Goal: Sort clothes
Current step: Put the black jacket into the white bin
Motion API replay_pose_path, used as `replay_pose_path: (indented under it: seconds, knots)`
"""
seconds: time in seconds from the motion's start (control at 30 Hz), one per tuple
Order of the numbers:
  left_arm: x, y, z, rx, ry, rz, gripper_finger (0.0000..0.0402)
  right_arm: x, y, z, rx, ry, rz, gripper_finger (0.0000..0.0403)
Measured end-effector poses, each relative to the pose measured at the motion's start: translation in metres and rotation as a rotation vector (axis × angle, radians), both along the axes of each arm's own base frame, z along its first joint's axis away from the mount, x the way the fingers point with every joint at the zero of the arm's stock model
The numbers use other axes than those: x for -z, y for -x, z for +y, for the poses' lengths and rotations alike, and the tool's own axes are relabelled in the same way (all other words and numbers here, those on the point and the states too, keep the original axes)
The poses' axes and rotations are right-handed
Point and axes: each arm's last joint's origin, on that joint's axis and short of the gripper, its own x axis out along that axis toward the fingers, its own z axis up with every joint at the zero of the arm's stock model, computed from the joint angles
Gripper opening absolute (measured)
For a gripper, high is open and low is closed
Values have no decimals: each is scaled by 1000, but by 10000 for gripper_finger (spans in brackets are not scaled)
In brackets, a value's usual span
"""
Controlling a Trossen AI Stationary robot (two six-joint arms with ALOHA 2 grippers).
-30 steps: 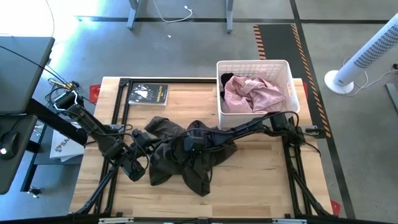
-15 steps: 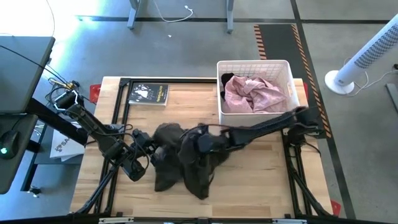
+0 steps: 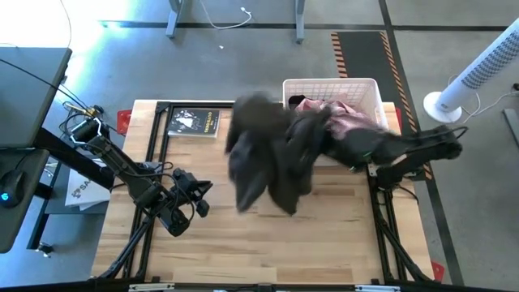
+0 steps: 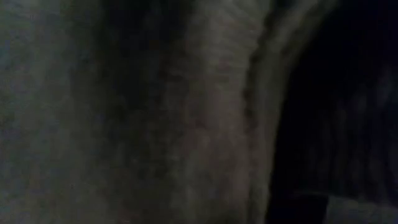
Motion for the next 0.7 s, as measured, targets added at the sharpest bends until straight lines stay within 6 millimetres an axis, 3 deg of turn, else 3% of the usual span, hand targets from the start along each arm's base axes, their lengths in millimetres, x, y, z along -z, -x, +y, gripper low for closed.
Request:
replay_pose_path:
  seconds: [0.13,0.3,0.53,0.7]
  knots:
    - [0,0,0,0,1,-1,48,-28,39,-29,200,85,-38,55]
    - [0,0,0,0,1,-2,48,-36,81,-63,408,110,35,55]
    - [0,0,0,0,0,-1,48,-17,134,-98,586,-84,142,55]
    - [0,0,0,-3,-5,-7,48,9,141,-123,640,-320,232,55]
